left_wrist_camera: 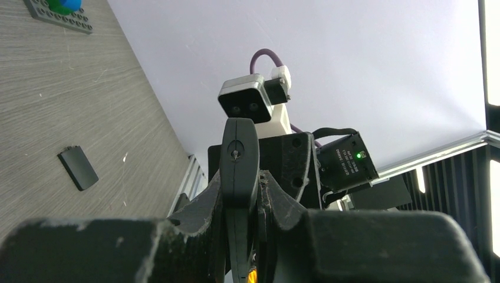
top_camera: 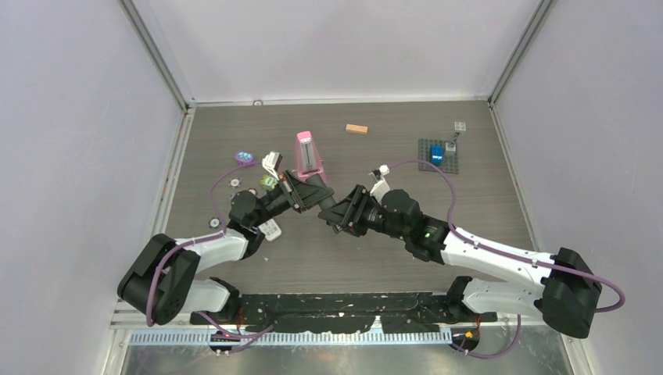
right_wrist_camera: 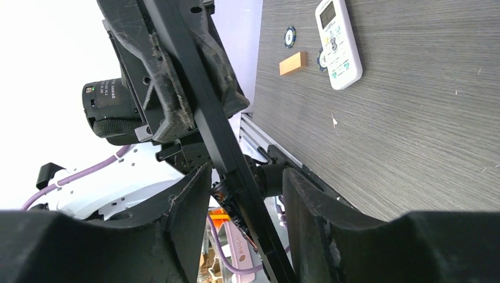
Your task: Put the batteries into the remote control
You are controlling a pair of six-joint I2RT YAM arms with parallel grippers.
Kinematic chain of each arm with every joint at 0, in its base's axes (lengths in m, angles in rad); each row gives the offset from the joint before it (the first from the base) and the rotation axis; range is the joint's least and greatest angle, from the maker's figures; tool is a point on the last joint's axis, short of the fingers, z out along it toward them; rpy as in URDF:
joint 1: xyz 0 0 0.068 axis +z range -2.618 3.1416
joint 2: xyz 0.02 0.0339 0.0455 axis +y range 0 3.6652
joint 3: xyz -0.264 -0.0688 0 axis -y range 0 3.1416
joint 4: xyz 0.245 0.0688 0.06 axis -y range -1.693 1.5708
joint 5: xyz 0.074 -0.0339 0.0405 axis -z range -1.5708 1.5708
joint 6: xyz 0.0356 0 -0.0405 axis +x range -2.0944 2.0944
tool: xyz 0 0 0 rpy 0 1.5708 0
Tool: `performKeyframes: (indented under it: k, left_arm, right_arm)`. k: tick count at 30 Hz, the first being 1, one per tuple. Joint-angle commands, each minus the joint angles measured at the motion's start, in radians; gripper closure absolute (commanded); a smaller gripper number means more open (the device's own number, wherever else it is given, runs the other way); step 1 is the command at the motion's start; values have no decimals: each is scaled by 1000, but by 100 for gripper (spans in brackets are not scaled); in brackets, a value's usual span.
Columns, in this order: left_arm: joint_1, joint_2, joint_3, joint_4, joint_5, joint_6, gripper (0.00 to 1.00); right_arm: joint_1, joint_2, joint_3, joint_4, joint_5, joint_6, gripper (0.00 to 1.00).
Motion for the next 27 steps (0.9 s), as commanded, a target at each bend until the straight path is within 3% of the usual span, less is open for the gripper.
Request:
performKeyframes:
  k: [1, 13, 14, 16, 17, 19, 23, 27]
  left_arm:
    - [-1, 1, 14, 69, 0, 5, 100]
    - [-1, -6, 17, 70, -9, -10, 100]
    - [-1, -5, 17, 70, -9, -10, 100]
    - [0, -6, 14, 70, -9, -9, 100]
    - [0, -5, 12, 70, -10, -8, 100]
    - [-1, -7, 8, 69, -9, -6, 100]
    - [0, -16, -5, 68, -6, -1, 100]
    - [-1, -31, -7, 68, -8, -1, 100]
  right_arm:
    - [-8, -6, -29, 98, -28, 40, 49]
    - [-8, -3, -70, 157, -50, 48, 69]
    - [-9, -2, -67, 160, -52, 41, 67]
    - [-10, -1, -58, 162, -56, 33, 53]
    - [-10, -8, -54, 165, -54, 25, 39]
    - [-10, -27, -43, 159, -42, 3, 26]
    - [-20, -70, -14, 105, -35, -47, 17]
    - [-27, -116, -17, 54, -32, -73, 18]
